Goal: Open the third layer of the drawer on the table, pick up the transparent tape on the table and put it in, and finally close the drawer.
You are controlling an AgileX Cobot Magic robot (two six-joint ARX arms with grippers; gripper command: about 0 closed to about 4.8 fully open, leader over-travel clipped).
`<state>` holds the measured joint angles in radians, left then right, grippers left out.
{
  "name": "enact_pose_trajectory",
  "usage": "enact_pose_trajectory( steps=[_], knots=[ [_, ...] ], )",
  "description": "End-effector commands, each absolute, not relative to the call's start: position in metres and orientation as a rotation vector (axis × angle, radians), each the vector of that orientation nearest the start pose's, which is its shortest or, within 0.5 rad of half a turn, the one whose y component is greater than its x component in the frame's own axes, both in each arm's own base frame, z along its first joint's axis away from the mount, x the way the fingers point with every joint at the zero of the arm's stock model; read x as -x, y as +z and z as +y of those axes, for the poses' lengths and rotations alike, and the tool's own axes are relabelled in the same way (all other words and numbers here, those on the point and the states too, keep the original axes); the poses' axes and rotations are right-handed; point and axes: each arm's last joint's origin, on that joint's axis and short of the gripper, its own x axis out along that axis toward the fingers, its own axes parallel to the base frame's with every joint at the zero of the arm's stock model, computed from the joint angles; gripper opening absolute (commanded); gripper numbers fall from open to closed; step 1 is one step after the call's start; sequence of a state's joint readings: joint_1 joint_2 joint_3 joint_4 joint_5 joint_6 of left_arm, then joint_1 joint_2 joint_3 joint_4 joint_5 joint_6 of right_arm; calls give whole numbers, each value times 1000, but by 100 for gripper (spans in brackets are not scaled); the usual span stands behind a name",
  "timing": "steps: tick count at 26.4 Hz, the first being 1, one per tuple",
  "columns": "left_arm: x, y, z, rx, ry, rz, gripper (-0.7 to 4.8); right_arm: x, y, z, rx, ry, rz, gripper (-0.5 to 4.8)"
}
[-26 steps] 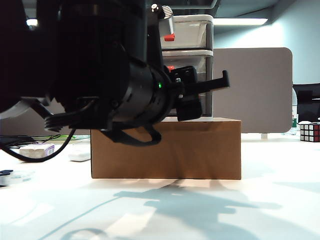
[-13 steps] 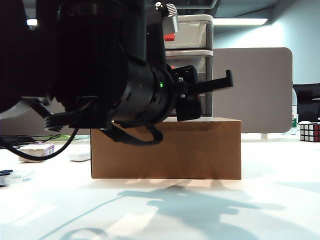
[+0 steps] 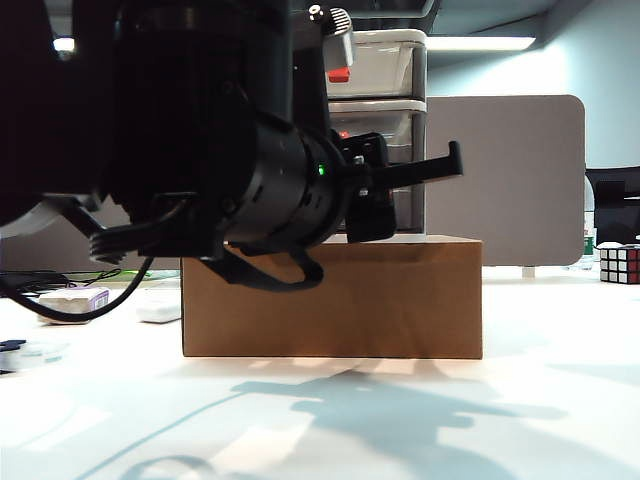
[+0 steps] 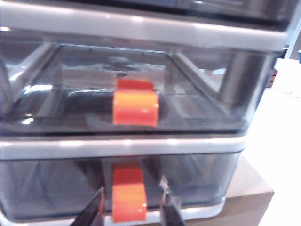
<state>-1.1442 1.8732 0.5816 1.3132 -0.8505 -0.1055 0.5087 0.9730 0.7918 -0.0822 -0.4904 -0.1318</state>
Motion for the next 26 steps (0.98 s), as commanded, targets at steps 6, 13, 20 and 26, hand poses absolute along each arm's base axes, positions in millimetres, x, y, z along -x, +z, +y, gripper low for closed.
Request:
enact_pose_trajectory(
  steps=[6, 13, 20, 26],
  knots=[
    [-151, 142, -274, 142, -265, -10, 143, -179, 314, 117, 126, 1018, 198, -5],
    [-153, 142, -274, 136, -263, -7, 142, -179, 314, 117, 126, 1018, 199, -5],
    [-153, 140, -274, 119, -281, 5, -6, -178, 314, 118, 127, 1023, 200, -5],
    [-142, 138, -277, 109, -265, 11, -6, -190, 300, 125, 127, 1025, 270, -5]
  ],
)
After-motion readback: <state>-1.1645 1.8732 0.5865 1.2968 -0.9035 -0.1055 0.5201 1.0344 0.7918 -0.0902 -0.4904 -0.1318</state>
